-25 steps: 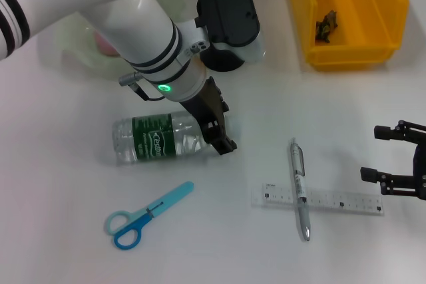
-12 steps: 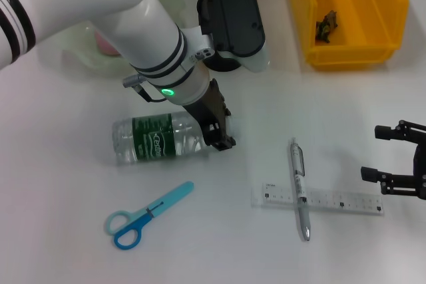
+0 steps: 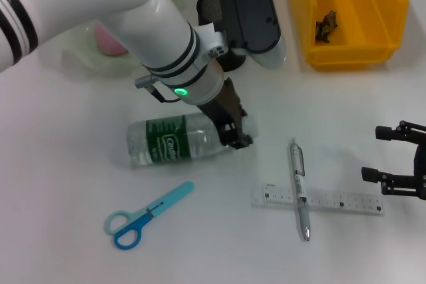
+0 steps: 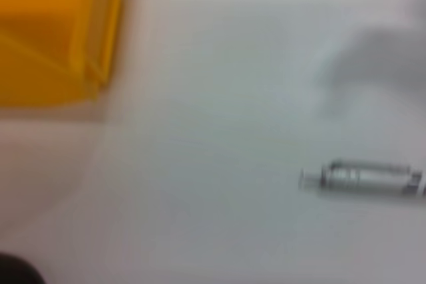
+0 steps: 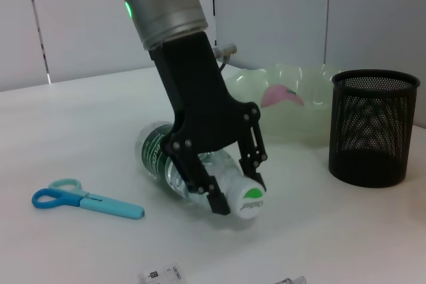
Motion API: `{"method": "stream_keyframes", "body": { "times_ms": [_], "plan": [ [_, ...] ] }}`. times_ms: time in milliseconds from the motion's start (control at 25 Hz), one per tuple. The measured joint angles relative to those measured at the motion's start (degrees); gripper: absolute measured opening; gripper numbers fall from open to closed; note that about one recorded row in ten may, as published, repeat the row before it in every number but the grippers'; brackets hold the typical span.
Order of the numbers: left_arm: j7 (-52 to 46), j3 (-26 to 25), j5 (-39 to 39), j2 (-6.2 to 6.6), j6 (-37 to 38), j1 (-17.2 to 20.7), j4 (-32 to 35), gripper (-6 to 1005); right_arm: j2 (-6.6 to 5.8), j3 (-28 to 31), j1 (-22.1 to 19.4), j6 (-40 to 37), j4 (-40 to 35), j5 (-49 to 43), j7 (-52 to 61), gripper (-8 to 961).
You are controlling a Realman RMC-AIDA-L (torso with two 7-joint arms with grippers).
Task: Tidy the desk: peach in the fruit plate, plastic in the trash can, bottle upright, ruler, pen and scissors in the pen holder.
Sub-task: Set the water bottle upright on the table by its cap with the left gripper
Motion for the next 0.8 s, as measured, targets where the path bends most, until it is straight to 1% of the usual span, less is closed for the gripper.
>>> {"method": "stream_keyframes", "body": {
  "times_ms": [40,160,240,280,400,440,520,560,600,640,680,800],
  "plan": [
    [-0.5,-0.8,-0.2,0.0,0.1,0.9,1.6,439,0.0,0.0,0.0,0.0,0.0,0.0,0.0,824],
    [-0.6,-1.5,-0.4,0.0,0.1,1.7,2.9,441,0.0,0.0,0.0,0.0,0.0,0.0,0.0,824],
    [-0.7,-3.5,-2.0,0.0,0.3,3.1,4.4,442,0.01,0.0,0.0,0.1,0.0,0.0,-0.1,824],
    [-0.7,-3.5,-2.0,0.0,0.3,3.1,4.4,442,0.01,0.0,0.0,0.1,0.0,0.0,-0.1,824],
    [-0.7,-7.3,-4.4,0.11,0.9,4.6,5.5,444,0.17,0.0,0.0,0.6,0.0,0.0,0.0,824],
    [-0.5,-10.2,-5.7,0.23,1.2,6.1,6.8,444,0.31,0.0,0.0,0.7,0.0,0.0,-0.1,824],
    [-0.5,-10.2,-5.7,0.23,1.2,6.1,6.8,445,0.34,0.0,0.0,0.7,0.0,0.0,-0.1,824],
    [-0.3,-11.3,-6.3,0.26,1.3,6.9,7.3,446,0.37,0.0,0.0,0.7,0.0,0.1,-0.1,824],
    [0.5,-14.0,-8.1,0.38,1.3,9.1,9.1,446,0.4,0.0,0.0,0.7,0.0,0.1,-0.1,824],
    [1.1,-15.3,-9.2,0.45,1.4,10.4,10.0,447,0.41,0.0,0.0,0.7,0.0,0.3,-0.1,825],
    [1.1,-15.3,-9.2,0.45,1.4,10.4,10.0,447,0.41,0.0,0.0,0.7,0.0,0.3,-0.1,825],
    [4.0,-18.3,-12.6,0.53,2.0,13.3,11.2,449,0.42,0.1,0.0,0.5,0.1,0.5,-0.1,825]
  ]
}}
